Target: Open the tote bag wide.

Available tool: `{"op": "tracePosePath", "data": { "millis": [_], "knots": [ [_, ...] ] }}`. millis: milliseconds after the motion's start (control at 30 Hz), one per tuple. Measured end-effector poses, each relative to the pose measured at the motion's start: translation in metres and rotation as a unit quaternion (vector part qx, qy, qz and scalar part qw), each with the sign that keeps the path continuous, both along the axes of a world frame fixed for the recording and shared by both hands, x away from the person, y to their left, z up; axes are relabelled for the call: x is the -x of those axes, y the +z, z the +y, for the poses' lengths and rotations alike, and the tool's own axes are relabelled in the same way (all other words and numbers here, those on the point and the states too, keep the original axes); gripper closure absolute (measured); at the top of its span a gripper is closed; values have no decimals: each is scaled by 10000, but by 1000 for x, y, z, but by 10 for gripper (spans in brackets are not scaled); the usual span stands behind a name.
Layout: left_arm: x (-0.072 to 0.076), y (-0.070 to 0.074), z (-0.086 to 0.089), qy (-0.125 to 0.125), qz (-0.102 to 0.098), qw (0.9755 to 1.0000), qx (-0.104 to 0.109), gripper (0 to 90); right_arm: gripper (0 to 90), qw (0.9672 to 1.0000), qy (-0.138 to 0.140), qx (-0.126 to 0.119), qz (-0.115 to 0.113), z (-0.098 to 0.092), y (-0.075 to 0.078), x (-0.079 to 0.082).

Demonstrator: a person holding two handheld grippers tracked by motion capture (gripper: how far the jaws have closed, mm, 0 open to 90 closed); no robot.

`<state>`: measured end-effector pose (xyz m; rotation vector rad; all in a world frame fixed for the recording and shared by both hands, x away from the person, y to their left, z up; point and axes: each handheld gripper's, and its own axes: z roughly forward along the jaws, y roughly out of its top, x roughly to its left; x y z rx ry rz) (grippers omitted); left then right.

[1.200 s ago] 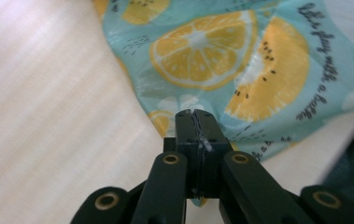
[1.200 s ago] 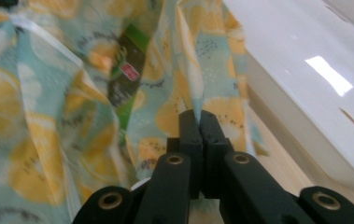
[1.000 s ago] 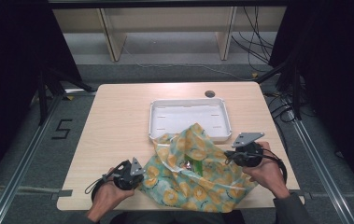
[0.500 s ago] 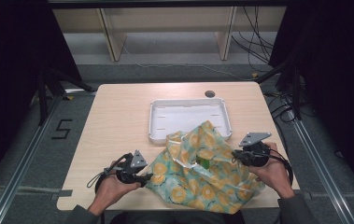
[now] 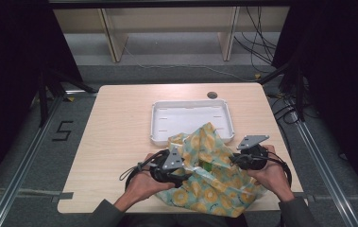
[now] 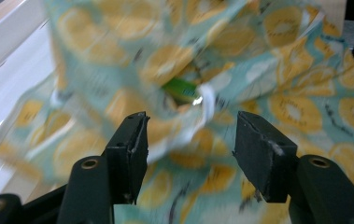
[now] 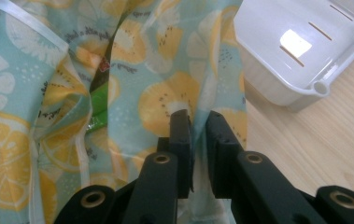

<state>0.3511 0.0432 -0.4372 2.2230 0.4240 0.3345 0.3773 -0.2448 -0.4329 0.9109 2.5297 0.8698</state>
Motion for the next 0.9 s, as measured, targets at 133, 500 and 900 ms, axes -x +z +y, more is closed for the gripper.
{"op": "tracePosePath", "data": {
  "millis": [133,500,900],
  "knots": [
    [-11,-9,-17,-235,-49,9996,-125,477,828,10000,26,-34,-11,2,-1,-1],
    [8,-19,31,-382,202,9968,-667,890,900,9986,-254,465,-88,-14,-12,-20],
    [42,-40,69,-333,615,9921,-1040,868,868,9958,-402,819,42,-14,-19,-29]
  ]
}}
